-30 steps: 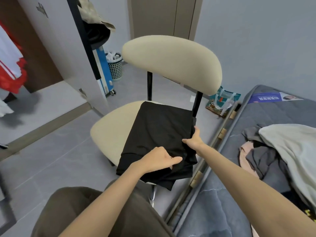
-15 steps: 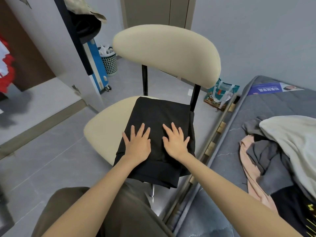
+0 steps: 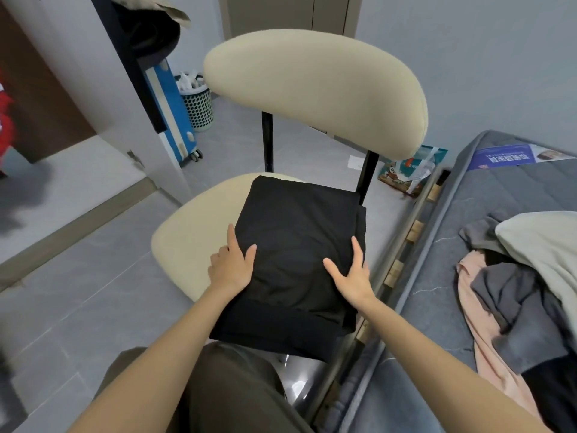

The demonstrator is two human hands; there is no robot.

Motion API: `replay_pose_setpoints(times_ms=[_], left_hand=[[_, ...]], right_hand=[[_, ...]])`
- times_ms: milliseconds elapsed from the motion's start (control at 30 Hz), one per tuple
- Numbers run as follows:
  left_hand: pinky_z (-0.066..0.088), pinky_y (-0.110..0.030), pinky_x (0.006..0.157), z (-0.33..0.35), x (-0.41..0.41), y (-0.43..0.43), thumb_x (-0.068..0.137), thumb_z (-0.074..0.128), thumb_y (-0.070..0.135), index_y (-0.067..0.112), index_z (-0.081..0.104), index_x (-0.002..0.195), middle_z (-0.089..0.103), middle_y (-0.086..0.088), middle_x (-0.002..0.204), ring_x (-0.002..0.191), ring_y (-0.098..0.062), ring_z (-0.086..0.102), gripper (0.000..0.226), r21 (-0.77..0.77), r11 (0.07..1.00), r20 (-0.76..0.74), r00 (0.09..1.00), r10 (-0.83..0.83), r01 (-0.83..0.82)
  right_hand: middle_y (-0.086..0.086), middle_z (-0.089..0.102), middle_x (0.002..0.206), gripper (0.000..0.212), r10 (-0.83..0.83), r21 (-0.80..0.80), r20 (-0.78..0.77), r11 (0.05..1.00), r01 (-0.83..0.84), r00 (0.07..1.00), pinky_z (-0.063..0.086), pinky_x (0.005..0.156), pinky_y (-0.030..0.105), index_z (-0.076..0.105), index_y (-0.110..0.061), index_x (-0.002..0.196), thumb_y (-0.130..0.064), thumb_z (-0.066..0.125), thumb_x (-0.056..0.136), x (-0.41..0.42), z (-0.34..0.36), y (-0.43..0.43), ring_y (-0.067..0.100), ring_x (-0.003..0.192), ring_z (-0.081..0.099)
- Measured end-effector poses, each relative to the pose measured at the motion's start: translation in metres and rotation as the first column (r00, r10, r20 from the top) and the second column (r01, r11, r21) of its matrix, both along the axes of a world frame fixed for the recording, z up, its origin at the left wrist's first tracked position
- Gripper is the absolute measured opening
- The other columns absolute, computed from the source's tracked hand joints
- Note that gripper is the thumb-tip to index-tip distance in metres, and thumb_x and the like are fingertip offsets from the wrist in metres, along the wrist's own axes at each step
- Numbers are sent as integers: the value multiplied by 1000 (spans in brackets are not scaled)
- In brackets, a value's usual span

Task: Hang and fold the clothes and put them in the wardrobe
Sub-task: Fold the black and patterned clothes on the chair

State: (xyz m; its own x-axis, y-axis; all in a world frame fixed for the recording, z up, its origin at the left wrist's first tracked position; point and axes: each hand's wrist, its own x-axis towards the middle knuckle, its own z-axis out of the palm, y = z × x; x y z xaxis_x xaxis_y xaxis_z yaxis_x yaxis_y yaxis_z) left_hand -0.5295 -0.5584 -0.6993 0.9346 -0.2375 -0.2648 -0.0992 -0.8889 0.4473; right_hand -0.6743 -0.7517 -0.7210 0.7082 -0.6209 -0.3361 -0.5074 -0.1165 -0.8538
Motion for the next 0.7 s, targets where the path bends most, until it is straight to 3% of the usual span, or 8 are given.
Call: replay_pose_setpoints(times_ms=[100, 233, 300, 400, 467, 600, 700], left_hand=[[33, -49, 109, 6, 19, -2, 95, 51, 50, 23, 1, 154, 40, -11, 149, 133, -37, 40, 82, -212, 976, -101, 994, 32, -53], [37, -42, 108, 2, 31, 2, 86, 62, 54, 32, 2, 153, 40, 0, 150, 133, -30, 44, 92, -343, 938, -152, 988, -15, -39], [38, -41, 107, -1, 35, 5, 84, 64, 56, 36, 3, 153, 37, 4, 152, 132, -29, 45, 94, -364, 931, -133, 990, -54, 2], [39, -40, 105, -5, 40, 9, 85, 62, 56, 38, 5, 152, 36, 6, 152, 131, -28, 46, 90, -317, 940, -35, 989, -146, 127], [40, -40, 103, -6, 42, 10, 87, 61, 54, 40, 7, 152, 41, 4, 149, 128, -28, 48, 85, -293, 934, 11, 978, -210, 204], [39, -30, 102, -5, 40, 13, 89, 64, 45, 44, 10, 151, 42, 9, 144, 118, -17, 50, 82, -385, 882, -35, 951, -308, 272], [28, -20, 102, 2, 36, 20, 82, 71, 46, 44, 4, 151, 27, 27, 138, 125, 0, 33, 95, -471, 844, -136, 925, -356, 255]], right_hand=[[-3, 28, 155, 104, -100, 215, 100, 974, 77, 990, 35, 113, 37, -1, -36, 153, -36, 75, 82, 1, 1, -11, 18, 135, 39], [-3, 30, 153, 123, -189, 386, 18, 907, 168, 982, 37, 104, 34, -13, -38, 151, -45, 81, 72, 7, -5, -19, 17, 129, 42], [-1, 32, 151, 123, -190, 402, -34, 896, 187, 981, 39, 102, 35, -7, -38, 151, -50, 82, 67, 10, -5, -21, 20, 127, 44], [-5, 37, 146, 112, -209, 343, 23, 920, 189, 978, 41, 94, 28, 5, -42, 150, -49, 82, 68, 9, -5, -15, 14, 115, 47], [-9, 36, 147, 106, -193, 223, 98, 960, 167, 976, 39, 96, 26, 7, -45, 149, -45, 80, 72, 5, -6, -8, 12, 120, 46], [-16, 33, 149, 107, -102, 25, 161, 995, 100, 982, 39, 109, 39, 5, -51, 148, -43, 81, 73, -3, 8, -5, 13, 130, 43], [-21, 27, 147, 124, 28, 42, 169, 998, -36, 985, 35, 109, 33, -1, -47, 150, -31, 88, 66, -4, 25, -13, 5, 128, 38]])
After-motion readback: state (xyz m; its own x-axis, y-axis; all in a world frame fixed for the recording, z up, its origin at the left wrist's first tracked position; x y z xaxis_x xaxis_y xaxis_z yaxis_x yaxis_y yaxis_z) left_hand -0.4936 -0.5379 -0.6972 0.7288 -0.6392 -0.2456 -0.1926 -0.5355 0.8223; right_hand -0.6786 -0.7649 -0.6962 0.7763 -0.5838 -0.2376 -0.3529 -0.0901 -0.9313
